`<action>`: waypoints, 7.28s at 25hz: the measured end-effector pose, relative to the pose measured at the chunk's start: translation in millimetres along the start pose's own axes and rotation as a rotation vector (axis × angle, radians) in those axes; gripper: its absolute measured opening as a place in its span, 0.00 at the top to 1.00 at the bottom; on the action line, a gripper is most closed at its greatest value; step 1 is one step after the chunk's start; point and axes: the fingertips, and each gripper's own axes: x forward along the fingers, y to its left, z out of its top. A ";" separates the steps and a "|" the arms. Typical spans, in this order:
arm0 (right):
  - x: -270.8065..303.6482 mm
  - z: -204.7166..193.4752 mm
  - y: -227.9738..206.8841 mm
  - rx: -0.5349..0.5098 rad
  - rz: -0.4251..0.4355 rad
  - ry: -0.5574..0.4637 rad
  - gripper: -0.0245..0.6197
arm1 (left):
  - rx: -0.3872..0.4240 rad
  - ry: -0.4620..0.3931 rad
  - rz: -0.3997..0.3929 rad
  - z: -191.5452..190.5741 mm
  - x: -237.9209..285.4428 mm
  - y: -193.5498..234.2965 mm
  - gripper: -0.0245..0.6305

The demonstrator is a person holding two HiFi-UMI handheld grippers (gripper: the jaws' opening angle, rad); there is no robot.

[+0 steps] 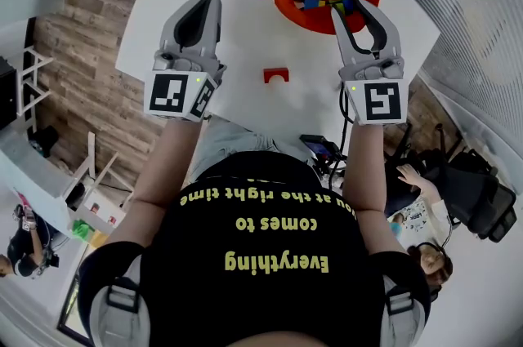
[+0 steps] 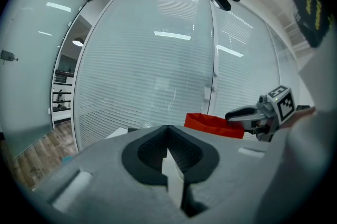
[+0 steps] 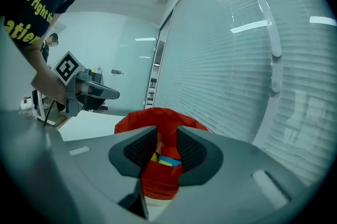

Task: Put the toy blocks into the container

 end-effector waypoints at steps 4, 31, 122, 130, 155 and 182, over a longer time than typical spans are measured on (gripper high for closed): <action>-1.7 -1.3 -9.1 0.037 -0.021 0.007 0.87 | 0.007 -0.001 -0.001 0.9 -1.9 -1.2 0.96; -49.9 52.8 -26.7 0.089 -0.115 -0.147 0.95 | 0.078 -0.086 -0.007 36.8 -22.1 -15.2 0.96; -15.5 -176.5 235.8 -0.145 0.660 0.483 0.55 | 0.027 -0.029 0.204 -11.9 -111.9 2.4 0.96; -15.6 -191.4 224.7 -0.126 0.647 0.509 0.66 | 0.025 -0.021 0.198 -15.8 -106.7 -0.2 0.96; -14.0 -148.7 199.5 0.041 0.572 0.378 0.74 | 0.036 -0.032 0.150 -7.2 -94.3 -6.6 0.96; -52.9 -22.3 95.2 0.139 0.195 0.027 0.74 | 0.073 -0.101 -0.049 33.2 -57.3 -39.5 0.96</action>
